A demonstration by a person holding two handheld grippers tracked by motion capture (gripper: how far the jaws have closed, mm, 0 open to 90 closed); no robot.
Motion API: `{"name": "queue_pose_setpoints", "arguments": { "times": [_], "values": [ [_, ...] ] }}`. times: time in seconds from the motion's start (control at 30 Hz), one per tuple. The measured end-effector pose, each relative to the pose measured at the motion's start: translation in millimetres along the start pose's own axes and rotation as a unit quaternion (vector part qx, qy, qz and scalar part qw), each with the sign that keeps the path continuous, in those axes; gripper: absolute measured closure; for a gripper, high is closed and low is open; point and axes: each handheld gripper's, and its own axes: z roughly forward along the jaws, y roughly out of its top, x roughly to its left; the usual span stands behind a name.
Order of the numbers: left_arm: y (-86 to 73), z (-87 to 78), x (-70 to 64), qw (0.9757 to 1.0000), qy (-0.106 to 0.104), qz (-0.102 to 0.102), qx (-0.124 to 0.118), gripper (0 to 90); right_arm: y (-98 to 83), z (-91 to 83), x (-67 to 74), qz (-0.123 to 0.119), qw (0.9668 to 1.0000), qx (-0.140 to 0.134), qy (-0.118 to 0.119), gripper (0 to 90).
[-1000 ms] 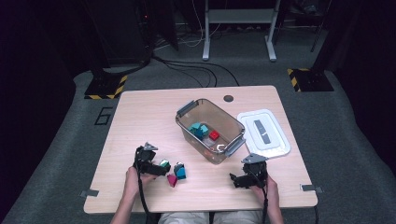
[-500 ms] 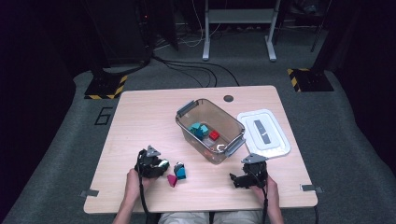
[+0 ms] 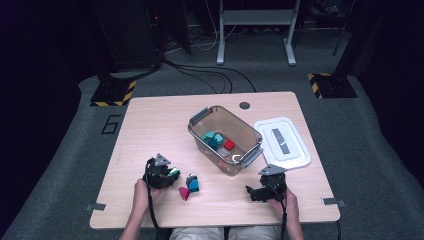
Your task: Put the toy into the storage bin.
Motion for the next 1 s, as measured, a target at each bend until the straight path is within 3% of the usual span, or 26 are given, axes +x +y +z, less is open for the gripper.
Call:
{"name": "queue_pose_setpoints", "arguments": {
  "times": [0.53,0.6,1.0],
  "values": [
    [36.2,-31.1,0.0,0.9994,0.005,0.018,-0.029,65.8,0.9,1.1,-1.6,-0.008,1.0,0.001,0.003,1.1],
    [42.3,-37.2,0.4,0.9991,0.003,0.021,-0.035,65.8,1.9,2.4,-1.3,0.001,1.0,0.005,0.001,0.0],
    [62.5,-47.4,-1.2,0.9988,0.011,0.03,-0.036,65.8,2.2,2.7,-2.3,-0.005,1.0,0.004,0.001,0.0]
  ]
}}
